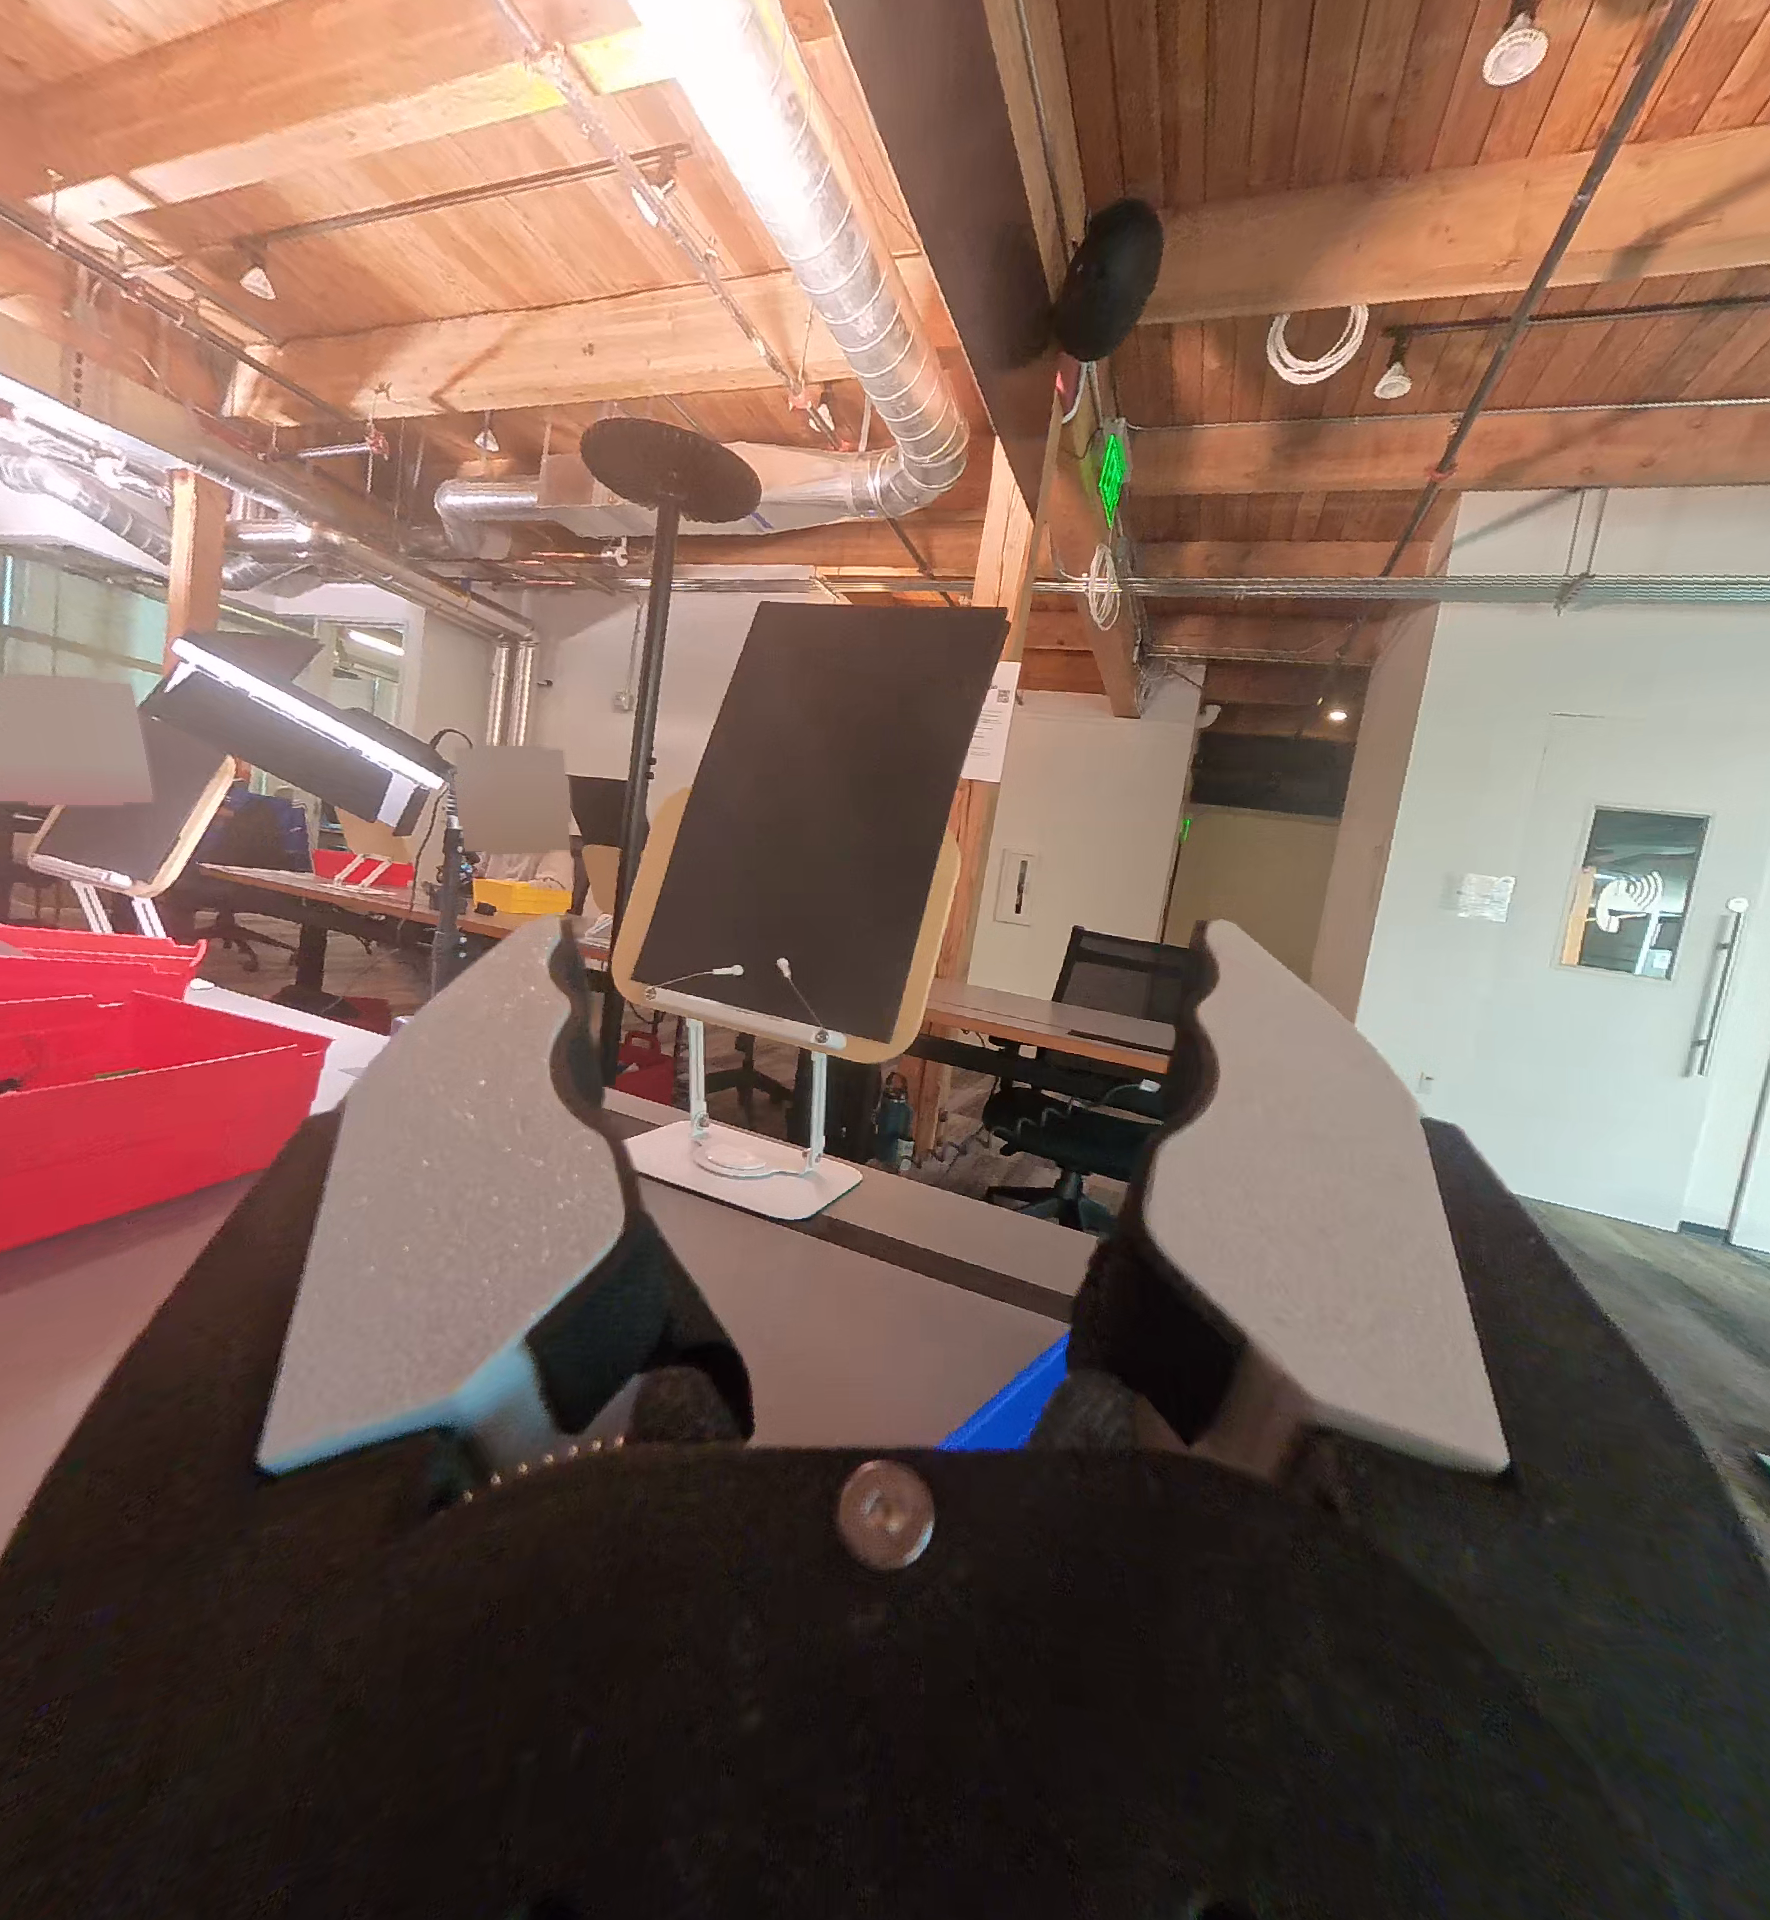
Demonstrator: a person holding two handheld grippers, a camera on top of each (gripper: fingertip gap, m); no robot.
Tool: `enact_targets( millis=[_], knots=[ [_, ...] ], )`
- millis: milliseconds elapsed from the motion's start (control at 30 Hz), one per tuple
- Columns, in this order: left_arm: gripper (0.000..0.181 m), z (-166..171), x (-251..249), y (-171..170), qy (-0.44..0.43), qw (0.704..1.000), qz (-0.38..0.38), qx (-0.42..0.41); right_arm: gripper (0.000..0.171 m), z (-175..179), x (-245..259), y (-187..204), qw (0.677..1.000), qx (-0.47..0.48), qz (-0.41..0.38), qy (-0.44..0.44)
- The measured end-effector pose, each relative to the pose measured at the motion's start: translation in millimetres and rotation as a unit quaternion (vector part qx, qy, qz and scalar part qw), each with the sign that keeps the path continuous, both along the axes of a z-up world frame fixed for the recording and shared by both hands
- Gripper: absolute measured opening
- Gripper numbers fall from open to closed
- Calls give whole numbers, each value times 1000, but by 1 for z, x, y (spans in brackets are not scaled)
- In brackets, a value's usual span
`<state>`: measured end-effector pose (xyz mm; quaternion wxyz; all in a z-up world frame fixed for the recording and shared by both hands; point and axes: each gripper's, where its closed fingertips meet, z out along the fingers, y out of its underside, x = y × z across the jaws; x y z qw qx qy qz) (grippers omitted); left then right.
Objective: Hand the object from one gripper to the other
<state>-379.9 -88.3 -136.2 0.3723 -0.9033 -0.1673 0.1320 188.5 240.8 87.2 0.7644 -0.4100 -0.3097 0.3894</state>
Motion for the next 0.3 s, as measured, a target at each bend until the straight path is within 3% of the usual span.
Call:
enact_targets(
  millis=[100,167,300],
  knots=[
    [46,39,11,24,10,987,-22,160,107,-1,-10,-6,1000,8,16,-9],
    [46,77,37,42,-23,953,-73,294,107,-3,-20,-15,999,21,36,-21],
    [45,156,121,65,-169,816,-219,508,108,-8,-52,-52,989,96,94,-61]
  ],
)
